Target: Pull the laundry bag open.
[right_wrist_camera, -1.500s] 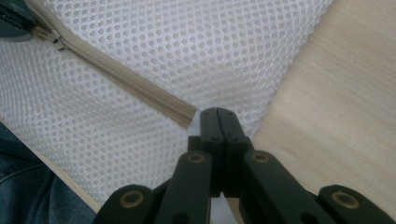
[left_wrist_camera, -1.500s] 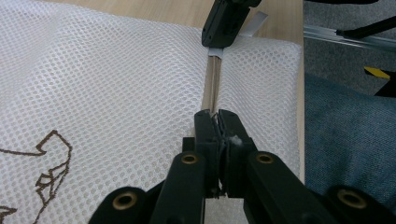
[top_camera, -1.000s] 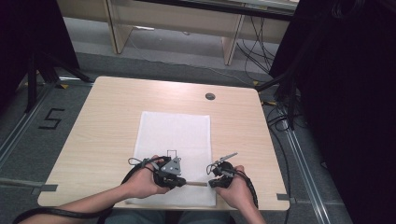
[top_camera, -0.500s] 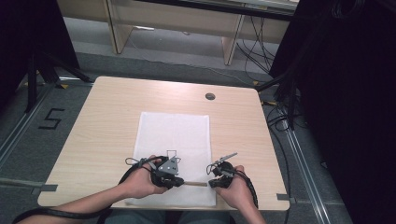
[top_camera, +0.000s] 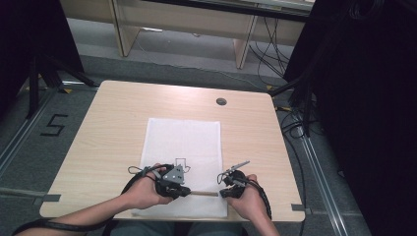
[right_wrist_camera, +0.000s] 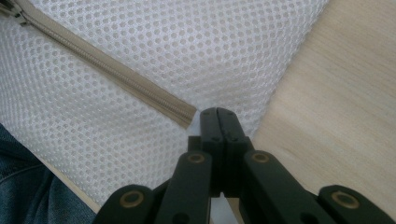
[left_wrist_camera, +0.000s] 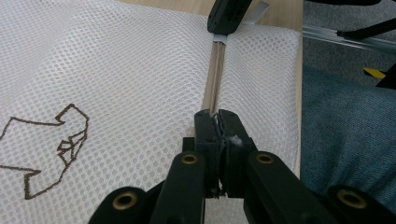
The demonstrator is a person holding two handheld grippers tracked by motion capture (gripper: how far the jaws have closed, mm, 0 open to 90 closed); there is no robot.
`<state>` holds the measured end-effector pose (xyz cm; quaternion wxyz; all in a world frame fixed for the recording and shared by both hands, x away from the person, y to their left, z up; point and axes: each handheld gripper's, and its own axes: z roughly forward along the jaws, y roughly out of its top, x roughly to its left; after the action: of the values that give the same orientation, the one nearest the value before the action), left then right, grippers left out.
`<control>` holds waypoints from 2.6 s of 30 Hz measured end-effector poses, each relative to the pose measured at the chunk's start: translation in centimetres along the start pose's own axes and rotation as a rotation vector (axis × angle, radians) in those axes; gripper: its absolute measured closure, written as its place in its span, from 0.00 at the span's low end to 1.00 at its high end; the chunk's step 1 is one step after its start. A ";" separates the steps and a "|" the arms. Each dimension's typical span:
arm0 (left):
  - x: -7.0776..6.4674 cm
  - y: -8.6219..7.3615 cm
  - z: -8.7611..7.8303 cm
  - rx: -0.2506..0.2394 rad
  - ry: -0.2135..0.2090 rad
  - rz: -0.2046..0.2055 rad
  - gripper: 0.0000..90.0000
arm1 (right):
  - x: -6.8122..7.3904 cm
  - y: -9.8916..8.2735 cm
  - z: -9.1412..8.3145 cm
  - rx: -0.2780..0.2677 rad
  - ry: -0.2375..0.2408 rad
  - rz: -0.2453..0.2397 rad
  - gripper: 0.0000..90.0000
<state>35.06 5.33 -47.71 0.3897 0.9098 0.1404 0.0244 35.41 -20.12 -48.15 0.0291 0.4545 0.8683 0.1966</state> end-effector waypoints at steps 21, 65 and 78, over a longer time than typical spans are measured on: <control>0.4 -0.9 -1.0 -0.019 -0.009 -0.030 0.97 | 0.0 0.0 0.0 -0.009 -0.007 -0.018 1.00; 0.9 -3.8 -4.2 -0.026 0.018 -0.084 0.97 | 0.2 0.0 0.0 0.004 -0.015 0.003 1.00; 1.3 -5.0 -5.3 -0.037 0.024 -0.105 0.97 | 0.2 0.0 0.0 0.008 -0.017 0.009 1.00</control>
<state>34.29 12.71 -47.65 0.4054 0.8935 0.1921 0.0173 35.30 -19.95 -48.08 0.0337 0.4603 0.8667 0.1893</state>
